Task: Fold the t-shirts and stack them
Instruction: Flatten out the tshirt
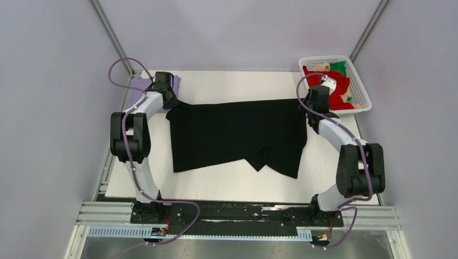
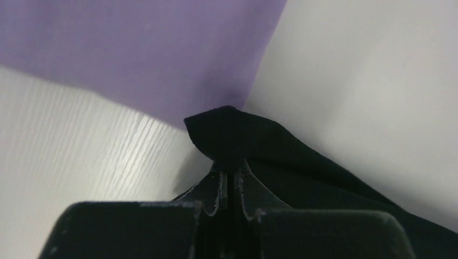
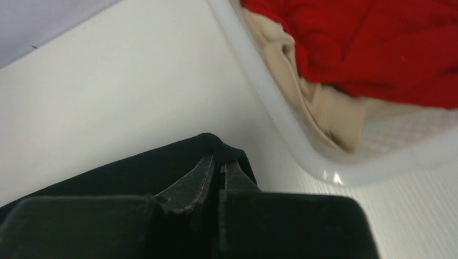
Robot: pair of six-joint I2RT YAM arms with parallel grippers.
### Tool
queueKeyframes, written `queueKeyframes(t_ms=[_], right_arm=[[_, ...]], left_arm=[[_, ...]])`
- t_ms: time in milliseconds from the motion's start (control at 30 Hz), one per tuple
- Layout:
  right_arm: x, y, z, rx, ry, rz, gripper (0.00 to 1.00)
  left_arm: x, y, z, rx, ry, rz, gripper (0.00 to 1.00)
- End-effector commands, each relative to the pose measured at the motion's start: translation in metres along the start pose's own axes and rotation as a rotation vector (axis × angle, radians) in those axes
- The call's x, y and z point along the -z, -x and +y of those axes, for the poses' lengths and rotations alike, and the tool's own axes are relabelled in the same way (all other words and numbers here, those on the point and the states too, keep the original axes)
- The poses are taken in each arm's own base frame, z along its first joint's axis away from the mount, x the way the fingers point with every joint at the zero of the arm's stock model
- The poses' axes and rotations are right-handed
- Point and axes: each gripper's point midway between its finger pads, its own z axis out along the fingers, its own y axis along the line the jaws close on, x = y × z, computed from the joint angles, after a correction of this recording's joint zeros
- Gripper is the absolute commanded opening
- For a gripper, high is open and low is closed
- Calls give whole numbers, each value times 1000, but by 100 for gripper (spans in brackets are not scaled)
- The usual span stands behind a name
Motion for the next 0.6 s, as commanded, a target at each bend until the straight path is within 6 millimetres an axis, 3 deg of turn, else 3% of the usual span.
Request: queueKeyframes(t_ms=[0,67,133,167,233,267,300,367,400,433,467,500,533,567], right_arm=[[-28,72,32,-4,73,-193,4],[-38,75,31,12,54,-192,8],[-43,78,31,24,36,-184,22],[-43,77,31,25,29,-168,42],[-36,80,37,31,53,-151,75],[-29,82,39,14,69,-153,92],[-21,86,41,-3,85,-163,99],[-1,91,44,-47,112,-186,100],[12,96,46,-68,134,-201,100],[23,96,47,-78,156,-207,100],[35,98,49,-79,187,-214,100],[46,94,50,-77,212,-211,100],[60,94,50,-89,231,-215,100],[68,91,48,-104,234,-210,100]], left_arm=[[-9,58,-31,34,-62,-124,0],[-14,67,-36,28,-63,-133,0],[-18,67,-38,14,-59,-119,27],[-18,65,-38,8,-60,-104,64],[-10,69,-42,0,-77,-104,95],[1,72,-43,-4,-86,-113,98],[8,74,-42,-4,-82,-117,99],[36,80,-40,-8,-69,-150,100],[60,82,-42,-16,-81,-180,100],[68,73,-40,-30,-73,-182,100],[95,82,-42,-26,-99,-234,100],[102,69,-39,-36,-103,-222,100],[131,76,-41,-22,-148,-271,100],[150,69,-35,-9,-167,-287,100]])
